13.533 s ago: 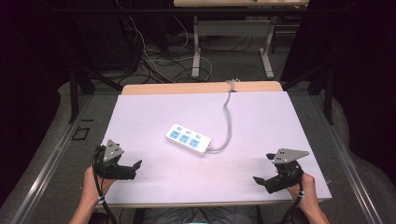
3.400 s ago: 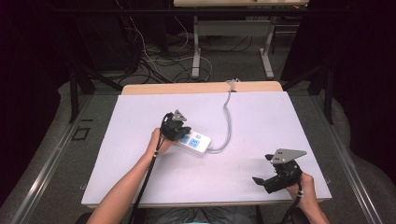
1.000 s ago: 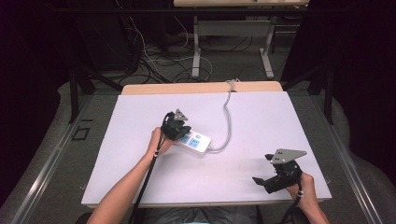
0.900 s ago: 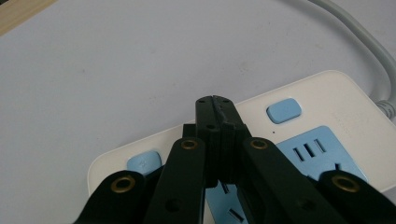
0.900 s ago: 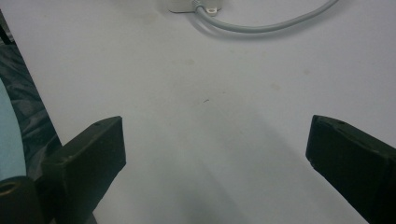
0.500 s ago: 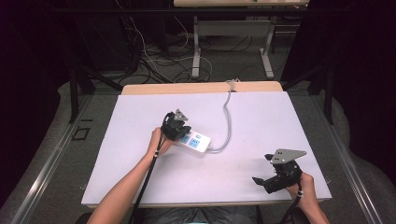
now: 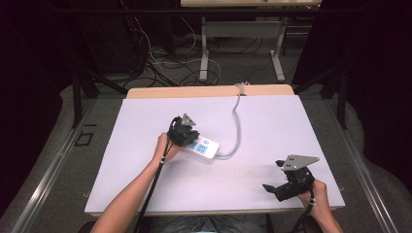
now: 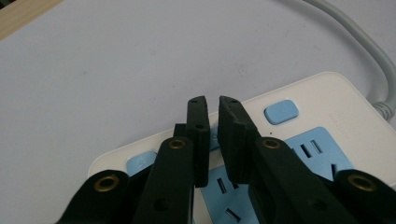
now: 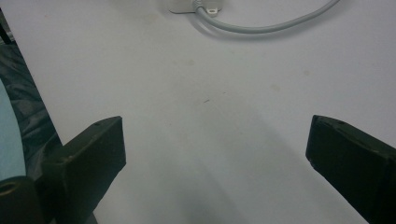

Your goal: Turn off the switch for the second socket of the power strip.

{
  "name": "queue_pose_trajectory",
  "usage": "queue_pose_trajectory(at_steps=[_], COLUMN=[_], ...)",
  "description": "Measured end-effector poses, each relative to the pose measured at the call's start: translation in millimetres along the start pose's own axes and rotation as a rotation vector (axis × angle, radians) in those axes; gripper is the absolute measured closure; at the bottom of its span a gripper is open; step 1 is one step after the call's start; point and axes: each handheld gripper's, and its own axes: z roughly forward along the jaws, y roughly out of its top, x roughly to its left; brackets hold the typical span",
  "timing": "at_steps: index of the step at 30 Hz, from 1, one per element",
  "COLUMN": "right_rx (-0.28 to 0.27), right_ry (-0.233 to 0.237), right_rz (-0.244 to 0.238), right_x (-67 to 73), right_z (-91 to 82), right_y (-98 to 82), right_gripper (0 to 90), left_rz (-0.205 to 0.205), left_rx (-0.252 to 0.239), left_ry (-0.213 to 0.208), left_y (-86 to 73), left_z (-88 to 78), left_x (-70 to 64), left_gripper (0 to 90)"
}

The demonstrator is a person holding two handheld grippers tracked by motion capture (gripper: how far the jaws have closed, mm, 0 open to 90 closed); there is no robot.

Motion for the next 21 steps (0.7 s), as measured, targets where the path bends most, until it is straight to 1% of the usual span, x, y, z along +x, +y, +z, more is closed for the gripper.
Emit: queue_pose_trajectory(at_steps=[1,2,3,4,5,6,7,8,9,10,11,12,13,14,15,16,17,18,19,20,21], right_rx=[0.0,0.011,0.012,0.012,0.013,0.011,0.011,0.009,0.011,0.013,0.011,0.005,0.005,0.006,0.012,0.012,0.006,0.006,-0.002,0.01,0.011], right_ry=[0.0,0.005,0.006,0.006,0.006,0.007,0.007,0.006,0.007,0.007,0.005,0.004,0.004,0.003,0.007,0.007,-0.002,-0.002,0.001,0.005,0.007], right_rz=[0.0,0.002,0.004,0.004,0.003,0.003,0.003,0.002,0.002,0.004,0.004,0.004,0.004,0.003,0.002,0.002,-0.002,-0.002,-0.001,-0.004,0.002], right_x=[0.0,0.2,0.3,0.3,0.3,0.3,0.3,0.3,0.2,0.3,0.3,0.3,0.3,0.3,0.1,0.1,-0.2,-0.2,-0.3,-0.7,-0.2], right_z=[0.0,-0.8,-0.9,-0.9,-0.9,-0.8,-0.8,-0.6,-0.8,-0.9,-0.7,-0.2,-0.2,-0.4,-0.8,-0.8,-1.1,-1.1,-0.4,-1.2,-1.1], right_y=[0.0,0.3,0.3,0.3,0.3,0.4,0.4,0.4,0.5,0.6,0.6,0.4,0.4,0.5,0.6,0.6,0.4,0.4,0.1,0.4,0.3], right_gripper=[4.2,4.2,4.2,4.2,4.2,4.2,4.2,4.2,4.2,4.2,4.2,4.2,4.2,4.2,4.2,4.2,4.2,4.2,4.2,4.2,4.2], left_rz=[0.0,-0.001,0.006,0.0,-0.002,-0.009,-0.015,-0.015,-0.017,-0.018,-0.022,-0.026,-0.034,-0.035,-0.035,-0.041,-0.039,-0.035,-0.038,-0.03,-0.038], left_rx=[0.0,-0.004,0.009,-0.011,-0.005,-0.016,-0.025,-0.019,-0.027,-0.039,-0.033,-0.034,-0.037,-0.026,-0.03,-0.034,-0.029,-0.024,-0.028,-0.024,-0.028], left_ry=[0.0,-0.001,-0.013,0.002,-0.009,-0.004,0.0,-0.004,-0.001,0.011,0.008,0.017,0.021,0.017,0.026,0.026,0.022,0.021,0.027,0.028,0.034], left_y=[0.0,0.5,1.7,1.8,2.8,3.3,3.8,4.7,5.0,5.1,5.7,5.9,5.6,5.9,5.6,5.1,5.0,4.5,3.9,3.5,2.7], left_z=[0.0,-1.2,-3.9,-4.6,-7.4,-9.0,-10.9,-13.9,-15.9,-17.5,-20.2,-22.1,-23.6,-26.3,-28.0,-30.0,-33.1,-35.7,-37.7,-40.1,-41.2], left_x=[0.0,0.1,1.2,0.5,1.1,1.0,0.8,1.4,1.4,1.2,1.5,1.3,0.7,1.2,1.2,0.9,1.2,1.2,0.6,0.8,-0.2], left_gripper=[80.9,80.6,79.8,79.8,78.2,74.6,74.6,71.0,65.8,61.9,57.3,52.5,52.5,42.8,38.9,38.9,31.4,31.4,24.9,24.9,21.5])
